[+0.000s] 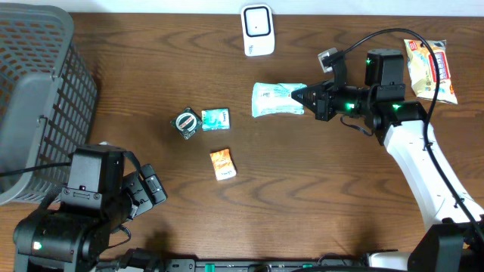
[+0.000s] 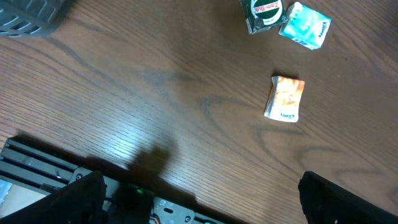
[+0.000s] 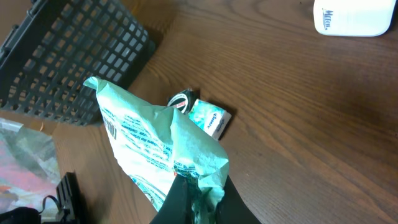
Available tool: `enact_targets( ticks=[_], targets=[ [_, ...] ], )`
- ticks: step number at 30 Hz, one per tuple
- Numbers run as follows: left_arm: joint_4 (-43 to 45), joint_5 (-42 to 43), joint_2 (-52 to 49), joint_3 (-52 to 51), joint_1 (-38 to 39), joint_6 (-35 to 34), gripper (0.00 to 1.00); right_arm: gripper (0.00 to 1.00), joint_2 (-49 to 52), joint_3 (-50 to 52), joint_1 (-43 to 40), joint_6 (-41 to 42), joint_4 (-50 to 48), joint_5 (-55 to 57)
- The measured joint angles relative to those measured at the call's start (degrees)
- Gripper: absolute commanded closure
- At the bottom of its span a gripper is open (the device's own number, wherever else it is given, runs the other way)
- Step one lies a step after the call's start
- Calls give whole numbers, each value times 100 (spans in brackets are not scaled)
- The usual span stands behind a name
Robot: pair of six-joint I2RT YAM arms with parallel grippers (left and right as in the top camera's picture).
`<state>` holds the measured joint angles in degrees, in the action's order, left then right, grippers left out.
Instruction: Scan the item barcode
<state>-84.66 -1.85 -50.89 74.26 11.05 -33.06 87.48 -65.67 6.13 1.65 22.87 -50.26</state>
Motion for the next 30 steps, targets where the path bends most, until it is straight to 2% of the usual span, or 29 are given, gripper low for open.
enact_targets(
  ticks=[11, 15, 23, 30],
  targets=[
    [0, 2, 0, 0, -2, 0, 2, 99, 0, 0, 87, 2, 98, 155],
    [-2, 2, 0, 0, 0, 0, 3, 99, -2, 0, 146, 136, 343, 772],
    [-2, 2, 0, 0, -2, 0, 2, 99, -2, -2, 944, 1237, 1198, 4546],
    [0, 0, 0, 0, -2, 0, 2, 99, 68, -2, 2026, 1521, 1340, 7556]
  ],
)
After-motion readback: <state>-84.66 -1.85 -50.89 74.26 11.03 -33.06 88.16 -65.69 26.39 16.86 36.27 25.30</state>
